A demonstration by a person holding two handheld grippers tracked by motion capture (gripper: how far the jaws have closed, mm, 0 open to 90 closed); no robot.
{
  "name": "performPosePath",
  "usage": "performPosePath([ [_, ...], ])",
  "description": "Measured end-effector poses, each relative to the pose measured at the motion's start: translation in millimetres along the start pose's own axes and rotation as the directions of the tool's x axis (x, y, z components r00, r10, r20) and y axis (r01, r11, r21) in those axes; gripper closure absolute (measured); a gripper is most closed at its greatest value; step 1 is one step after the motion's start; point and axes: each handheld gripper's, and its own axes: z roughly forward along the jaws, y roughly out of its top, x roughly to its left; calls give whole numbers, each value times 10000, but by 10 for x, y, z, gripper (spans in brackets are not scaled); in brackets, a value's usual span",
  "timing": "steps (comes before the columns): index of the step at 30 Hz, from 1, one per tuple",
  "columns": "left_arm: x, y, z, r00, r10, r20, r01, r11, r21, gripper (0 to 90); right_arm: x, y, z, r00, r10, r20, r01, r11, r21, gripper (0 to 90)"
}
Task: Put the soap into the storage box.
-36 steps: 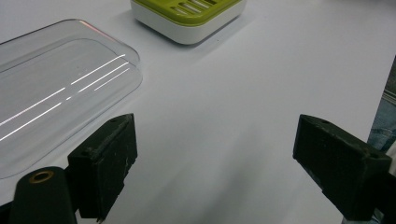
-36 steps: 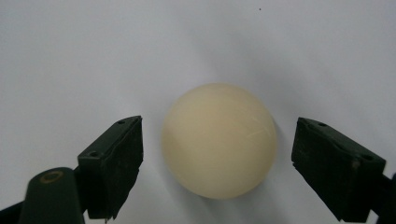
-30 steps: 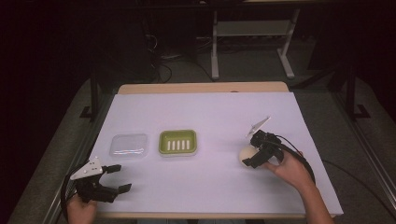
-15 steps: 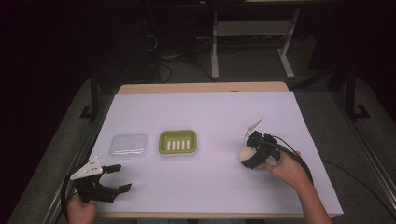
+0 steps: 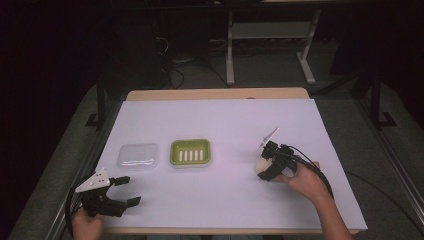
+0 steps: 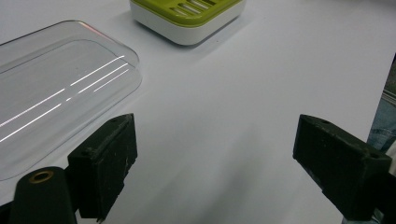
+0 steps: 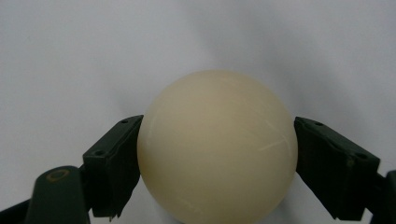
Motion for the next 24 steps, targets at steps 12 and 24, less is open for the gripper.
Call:
performPosePath([
  [12, 0, 1, 0, 10000, 4, 0, -4, 10000, 0, 129, 20, 15, 7, 9999, -173, -6, 173, 9998, 126, 232],
  [24, 2, 0, -2, 10000, 16, -18, -16, 10000, -29, 129, 21, 47, -12, 10000, -59, -48, 60, 9995, 307, 237],
])
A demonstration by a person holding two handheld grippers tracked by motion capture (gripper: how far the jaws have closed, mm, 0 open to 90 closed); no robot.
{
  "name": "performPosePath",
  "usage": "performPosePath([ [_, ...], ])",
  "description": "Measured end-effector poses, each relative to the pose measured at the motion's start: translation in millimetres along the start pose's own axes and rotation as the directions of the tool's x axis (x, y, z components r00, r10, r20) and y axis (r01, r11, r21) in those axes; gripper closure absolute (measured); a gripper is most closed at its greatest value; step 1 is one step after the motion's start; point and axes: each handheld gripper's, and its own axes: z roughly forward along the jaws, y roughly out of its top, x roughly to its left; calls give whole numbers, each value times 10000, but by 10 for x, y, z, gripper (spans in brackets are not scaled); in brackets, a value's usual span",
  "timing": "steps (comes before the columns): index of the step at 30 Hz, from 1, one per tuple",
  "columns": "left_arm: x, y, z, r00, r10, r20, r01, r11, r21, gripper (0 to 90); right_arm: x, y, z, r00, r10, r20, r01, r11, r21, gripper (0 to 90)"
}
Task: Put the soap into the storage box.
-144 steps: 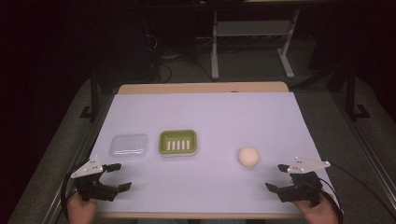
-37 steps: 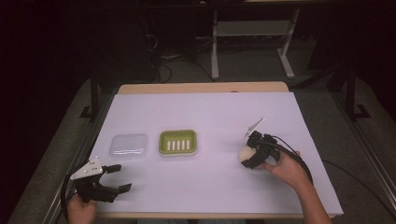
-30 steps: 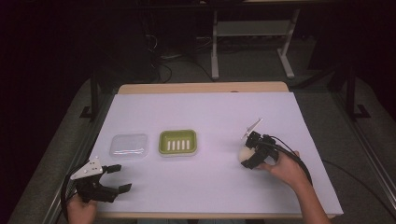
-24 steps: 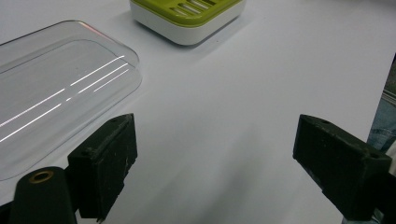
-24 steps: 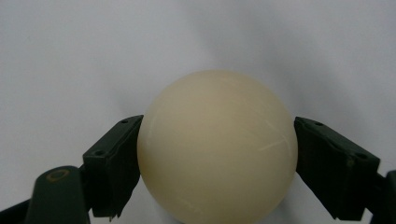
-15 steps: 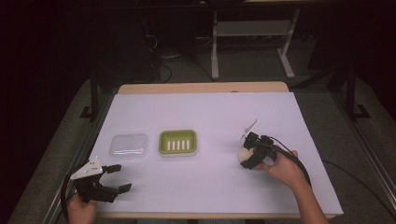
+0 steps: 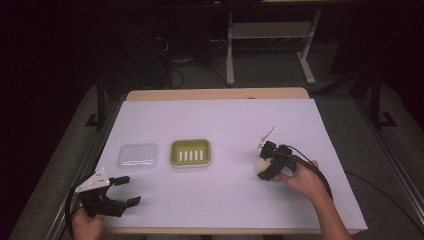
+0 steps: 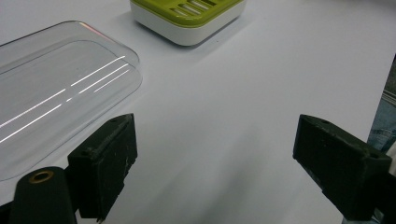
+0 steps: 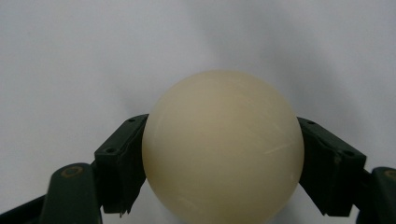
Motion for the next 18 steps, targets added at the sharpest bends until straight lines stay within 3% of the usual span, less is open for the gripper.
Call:
performPosePath([
  [12, -1, 1, -2, 10000, 18, -10, -18, 10000, -10, 129, -24, 106, -203, 9995, -20, -310, 0, 9979, -641, 237],
  [18, -4, 0, 3, 10000, -76, -13, 76, 9999, -69, 129, -35, 159, -251, 9992, -2, -397, -26, 9976, -697, 237],
])
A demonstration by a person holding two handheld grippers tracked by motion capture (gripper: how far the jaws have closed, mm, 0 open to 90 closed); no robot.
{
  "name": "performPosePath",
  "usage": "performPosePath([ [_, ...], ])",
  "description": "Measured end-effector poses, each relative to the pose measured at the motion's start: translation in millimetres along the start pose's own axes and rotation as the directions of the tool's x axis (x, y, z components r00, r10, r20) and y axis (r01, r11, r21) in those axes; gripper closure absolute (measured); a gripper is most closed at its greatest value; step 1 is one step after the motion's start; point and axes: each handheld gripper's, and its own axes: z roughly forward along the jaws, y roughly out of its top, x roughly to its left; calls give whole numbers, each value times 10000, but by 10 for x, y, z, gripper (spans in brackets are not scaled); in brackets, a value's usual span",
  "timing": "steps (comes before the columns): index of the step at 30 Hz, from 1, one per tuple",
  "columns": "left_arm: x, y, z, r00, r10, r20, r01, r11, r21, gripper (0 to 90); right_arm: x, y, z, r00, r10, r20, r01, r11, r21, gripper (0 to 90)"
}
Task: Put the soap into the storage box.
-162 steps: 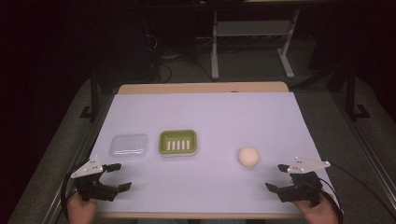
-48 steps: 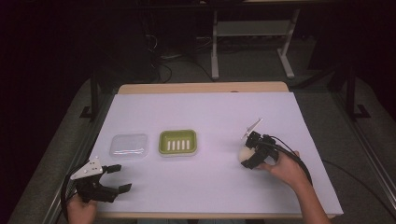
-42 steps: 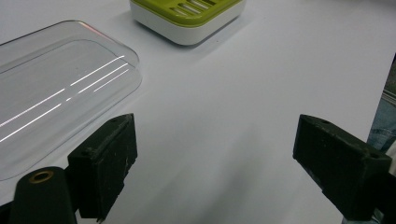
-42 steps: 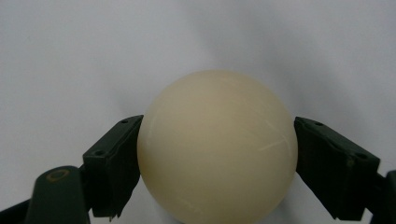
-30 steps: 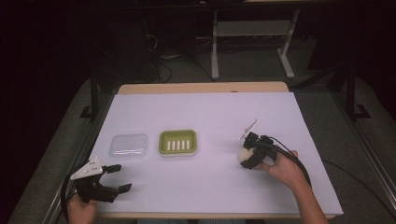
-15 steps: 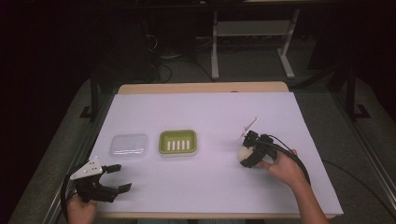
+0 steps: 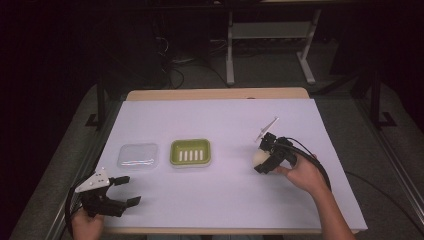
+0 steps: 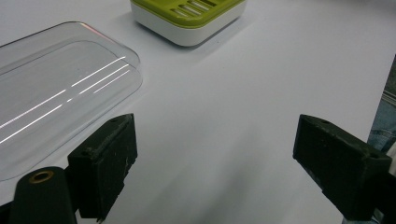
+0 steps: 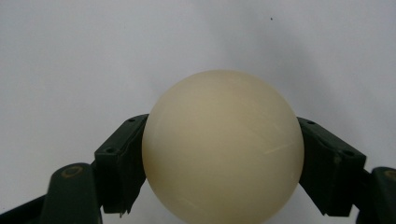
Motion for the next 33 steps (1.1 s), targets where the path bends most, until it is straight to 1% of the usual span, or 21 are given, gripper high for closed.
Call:
performPosePath([
  [4, -6, 7, 0, 10000, 28, -3, -28, 10000, -7, 129, 14, 89, -26, 9998, -180, -58, 180, 9998, -5, 237],
  [6, -3, 7, -2, 10000, 69, 5, -69, 10000, 44, 129, 24, 129, -30, 9998, -198, -91, 198, 9998, 10, 237],
  [9, -1, 4, -5, 10000, 14, 10, -14, 10000, -6, 129, 38, 188, -32, 9993, -366, -106, 366, 9993, -9, 237],
  [10, -1, 4, -5, 10000, 14, 10, -14, 10000, -6, 129, 38, 188, -32, 9993, -366, -106, 366, 9993, -9, 237],
  [12, 2, 5, -11, 10000, 34, 17, -34, 10000, -2, 129, 53, 245, -43, 9989, -448, -163, 448, 9990, -42, 237],
  [15, 1, 7, -13, 10000, 73, 21, -73, 10000, 19, 129, 67, 282, -46, 9989, -431, -199, 430, 9991, -63, 237],
  [18, 0, 8, -14, 10000, 74, 25, -74, 10000, 21, 129, 88, 361, -54, 9977, -638, -223, 636, 9979, -71, 237],
  [27, 5, 7, -19, 9999, 111, 37, -111, 9999, 23, 129, 122, 515, -70, 9957, -864, -342, 862, 9962, -95, 237],
  [33, 2, 8, -21, 9999, 105, 38, -105, 9999, 30, 129, 175, 643, -61, 9936, -1054, -415, 1051, 9944, -91, 237],
])
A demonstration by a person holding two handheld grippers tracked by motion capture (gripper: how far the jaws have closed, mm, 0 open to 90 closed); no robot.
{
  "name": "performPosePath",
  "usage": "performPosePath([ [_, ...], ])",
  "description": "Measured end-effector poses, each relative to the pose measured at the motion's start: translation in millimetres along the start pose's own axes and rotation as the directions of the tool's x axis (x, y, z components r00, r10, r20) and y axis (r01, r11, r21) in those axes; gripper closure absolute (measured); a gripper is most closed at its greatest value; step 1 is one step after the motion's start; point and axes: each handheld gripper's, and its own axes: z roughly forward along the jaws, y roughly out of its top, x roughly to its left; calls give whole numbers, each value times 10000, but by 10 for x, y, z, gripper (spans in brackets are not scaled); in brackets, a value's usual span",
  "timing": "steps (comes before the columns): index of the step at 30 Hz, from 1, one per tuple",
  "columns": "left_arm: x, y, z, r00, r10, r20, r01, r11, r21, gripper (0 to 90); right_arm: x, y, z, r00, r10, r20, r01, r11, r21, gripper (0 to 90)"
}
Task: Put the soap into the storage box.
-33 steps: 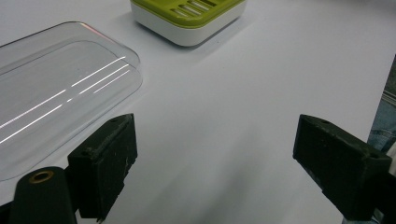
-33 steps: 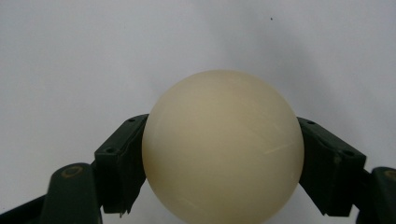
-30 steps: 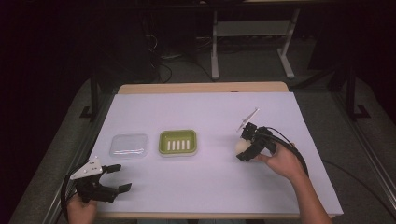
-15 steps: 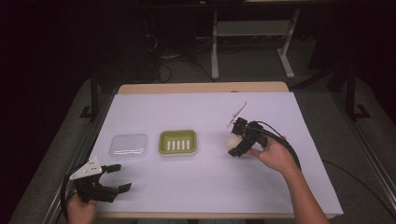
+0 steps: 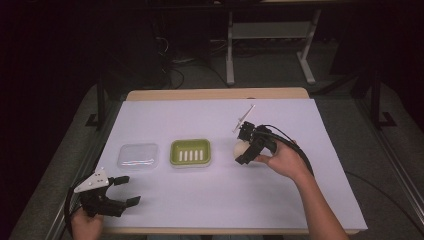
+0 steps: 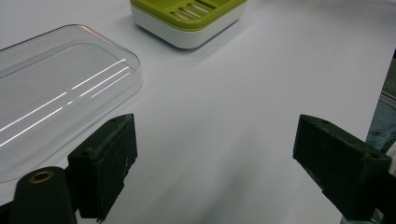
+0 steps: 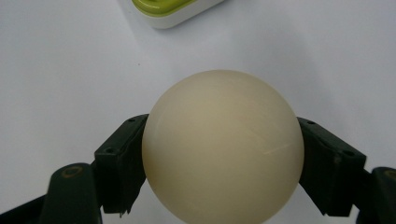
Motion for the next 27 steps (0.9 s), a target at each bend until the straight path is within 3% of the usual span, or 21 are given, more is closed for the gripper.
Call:
performPosePath([
  [18, -3, 1, -3, 10000, 65, -26, -65, 10000, -19, 129, 89, 402, 109, 9981, -566, -237, 566, 9984, 0, 237],
  [27, -4, 1, -3, 10000, 51, -12, -51, 10000, -26, 128, 105, 496, 125, 9971, -708, -261, 708, 9975, -16, 237],
])
